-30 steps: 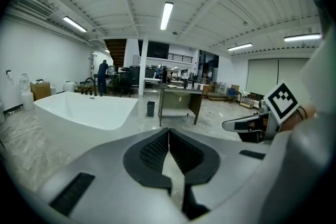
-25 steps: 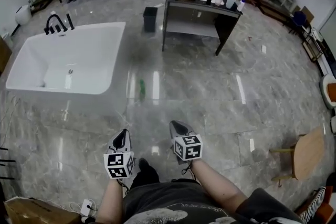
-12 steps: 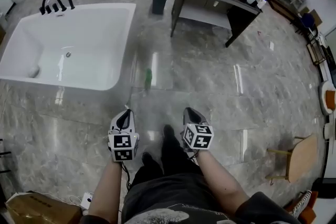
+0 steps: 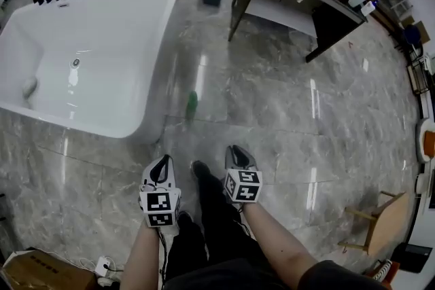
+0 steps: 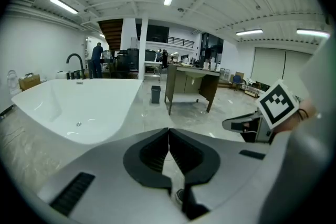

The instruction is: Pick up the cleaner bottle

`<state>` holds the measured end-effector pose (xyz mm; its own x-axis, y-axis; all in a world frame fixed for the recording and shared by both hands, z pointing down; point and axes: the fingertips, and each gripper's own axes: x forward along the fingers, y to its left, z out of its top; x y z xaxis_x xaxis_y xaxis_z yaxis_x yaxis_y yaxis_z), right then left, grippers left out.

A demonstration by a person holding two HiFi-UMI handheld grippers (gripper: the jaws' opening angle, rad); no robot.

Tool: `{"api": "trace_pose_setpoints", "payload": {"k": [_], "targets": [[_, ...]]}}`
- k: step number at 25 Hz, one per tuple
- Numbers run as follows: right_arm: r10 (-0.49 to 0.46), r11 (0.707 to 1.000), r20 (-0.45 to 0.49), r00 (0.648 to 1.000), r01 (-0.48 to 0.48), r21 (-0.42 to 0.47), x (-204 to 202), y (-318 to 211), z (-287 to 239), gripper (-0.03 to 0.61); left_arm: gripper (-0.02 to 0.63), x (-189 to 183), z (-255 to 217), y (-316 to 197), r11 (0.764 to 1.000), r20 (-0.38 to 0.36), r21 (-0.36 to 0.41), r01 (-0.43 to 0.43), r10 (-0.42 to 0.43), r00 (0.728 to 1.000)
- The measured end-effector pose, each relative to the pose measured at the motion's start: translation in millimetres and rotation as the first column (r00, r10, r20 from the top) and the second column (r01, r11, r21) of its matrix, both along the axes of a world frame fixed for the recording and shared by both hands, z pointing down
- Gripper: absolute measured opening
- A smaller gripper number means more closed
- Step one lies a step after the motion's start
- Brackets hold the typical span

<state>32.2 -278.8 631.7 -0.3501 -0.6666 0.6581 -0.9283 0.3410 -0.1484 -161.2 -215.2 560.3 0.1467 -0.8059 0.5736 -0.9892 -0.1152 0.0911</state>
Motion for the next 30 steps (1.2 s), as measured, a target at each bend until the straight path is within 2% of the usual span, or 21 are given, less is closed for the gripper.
{"api": "trace_pose_setpoints", "payload": {"k": [2,4,8,10,14,20,27,30], "targets": [[-0.008,1.0,0.007,1.0,0.009,-0.026,-7,-21,30,0.055,0.015,1,27,-16,1.0,-0.007,-0.023,0.009,-0.009,1.0],[-0.015,0.999,0.028,0.999,0.016,-0.047,-16,-43,59,0.138,0.015,-1,55,-34,0.999,-0.014,-0.043,0.022,-0.023,1.0],[-0.062,0.997,0.041,0.997,0.064,-0.051,-37,-87,113,0.199,0.015,-6,107,-75,0.997,-0.017,-0.06,0.045,-0.046,0.999],[-0.104,0.993,0.041,0.994,0.106,-0.056,-51,-106,142,0.275,0.015,-10,134,-95,0.996,-0.019,-0.064,0.057,-0.059,0.998],[-0.154,0.984,0.019,0.988,0.155,-0.083,-63,-139,201,0.287,0.015,-14,188,-130,0.994,-0.017,-0.081,0.067,-0.068,0.998],[-0.198,0.978,-0.056,0.979,0.193,-0.075,-66,-178,289,0.285,0.015,-24,278,-158,0.992,-0.032,-0.109,0.067,-0.07,0.997],[-0.244,0.969,-0.012,0.97,0.244,-0.045,-88,-197,391,0.285,0.015,-28,384,-190,0.993,-0.113,-0.101,0.067,-0.078,0.991],[-0.273,0.962,-0.006,0.962,0.273,-0.003,-107,-211,431,0.285,0.015,-27,428,-208,0.993,-0.148,-0.098,0.071,-0.085,0.985]]}}
